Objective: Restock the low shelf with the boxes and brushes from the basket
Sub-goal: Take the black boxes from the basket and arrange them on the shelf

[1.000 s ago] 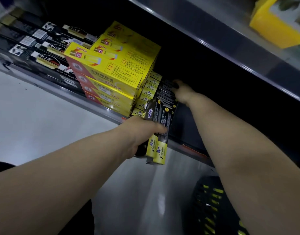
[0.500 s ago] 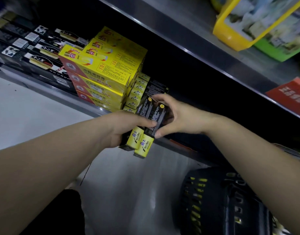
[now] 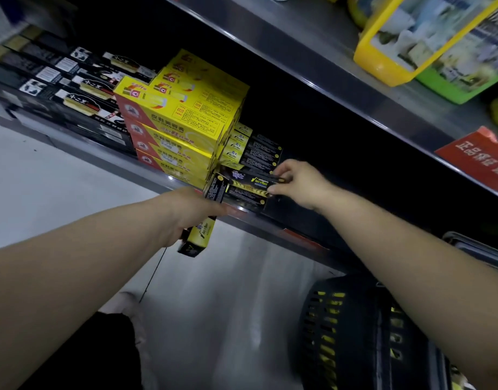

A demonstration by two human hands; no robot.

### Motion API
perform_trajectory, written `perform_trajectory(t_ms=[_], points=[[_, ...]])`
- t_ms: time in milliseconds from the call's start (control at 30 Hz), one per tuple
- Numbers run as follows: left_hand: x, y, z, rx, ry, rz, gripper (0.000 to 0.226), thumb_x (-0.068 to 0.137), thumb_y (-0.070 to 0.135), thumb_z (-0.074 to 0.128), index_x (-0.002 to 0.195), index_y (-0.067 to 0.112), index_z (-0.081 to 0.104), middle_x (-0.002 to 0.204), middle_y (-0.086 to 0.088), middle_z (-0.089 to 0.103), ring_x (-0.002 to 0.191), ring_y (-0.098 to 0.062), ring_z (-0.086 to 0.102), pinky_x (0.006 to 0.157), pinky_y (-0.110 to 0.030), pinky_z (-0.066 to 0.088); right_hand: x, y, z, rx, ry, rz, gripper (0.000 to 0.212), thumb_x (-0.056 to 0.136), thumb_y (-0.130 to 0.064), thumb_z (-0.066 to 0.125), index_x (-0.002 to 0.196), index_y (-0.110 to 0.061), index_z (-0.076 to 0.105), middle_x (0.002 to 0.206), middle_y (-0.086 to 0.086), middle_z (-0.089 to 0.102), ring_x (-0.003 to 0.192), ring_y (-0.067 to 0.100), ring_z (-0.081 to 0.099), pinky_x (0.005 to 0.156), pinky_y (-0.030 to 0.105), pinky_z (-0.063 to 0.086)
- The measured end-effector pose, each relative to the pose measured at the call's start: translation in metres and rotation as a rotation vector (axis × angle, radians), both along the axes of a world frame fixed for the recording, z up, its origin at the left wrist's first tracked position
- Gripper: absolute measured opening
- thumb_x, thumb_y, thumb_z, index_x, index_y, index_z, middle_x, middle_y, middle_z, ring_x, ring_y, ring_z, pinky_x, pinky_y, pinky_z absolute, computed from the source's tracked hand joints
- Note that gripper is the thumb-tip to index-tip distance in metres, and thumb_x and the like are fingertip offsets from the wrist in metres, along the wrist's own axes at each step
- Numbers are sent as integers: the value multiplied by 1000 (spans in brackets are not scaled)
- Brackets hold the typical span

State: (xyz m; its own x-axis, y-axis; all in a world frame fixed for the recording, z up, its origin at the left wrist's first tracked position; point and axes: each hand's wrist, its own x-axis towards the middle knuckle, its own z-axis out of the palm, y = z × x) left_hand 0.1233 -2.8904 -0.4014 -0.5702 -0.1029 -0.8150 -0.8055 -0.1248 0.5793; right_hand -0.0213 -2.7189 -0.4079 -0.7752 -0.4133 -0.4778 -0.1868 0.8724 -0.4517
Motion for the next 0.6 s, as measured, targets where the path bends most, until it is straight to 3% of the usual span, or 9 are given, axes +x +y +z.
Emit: perform_trajectory(t_ms=[67,167,233,333,500,600], points=[[2,-2,-5,-45,10,-11,56,80,26,73,124,-1,52,111,-18,62,105,-30,60,82,-39,48,5,-10,-14,169,81,141,43,82,-18,71,120,-15,51,120,8,57,104,22,55,81,25,39],[4,-7,-10,-77,11,-5,34,83,21,69,109,1,59,102,-16,64,96,-28,63,74,-37,50,12,-14,-29,299,129,302,55,85,-4,61,135,-15,40,134,13,46,115,28,51,83,28,40],[4,-10,-10,-66,17,20,19,85,16,67,98,3,60,89,-14,63,81,-24,63,66,-32,50,13,-13,-33,307,140,317,59,85,-1,58,138,-16,37,138,14,42,115,29,51,84,29,42],[5,-13,-12,-44,33,41,15,85,7,64,98,4,59,85,-12,62,73,-20,61,62,-30,49,14,-12,-36,296,153,315,57,86,-2,57,137,-17,36,138,15,40,112,30,52,86,34,46],[6,-13,-11,-63,39,39,16,81,2,65,95,5,60,86,-16,67,85,-28,64,79,-41,53,18,-13,-40,249,124,308,58,89,-7,57,140,-18,33,141,15,35,113,31,52,84,32,43],[5,-11,-9,-40,39,32,18,80,4,67,97,6,60,91,-18,68,87,-27,66,79,-40,54,21,-16,-39,241,115,317,56,89,-10,59,139,-18,34,142,14,35,116,31,50,86,32,43]])
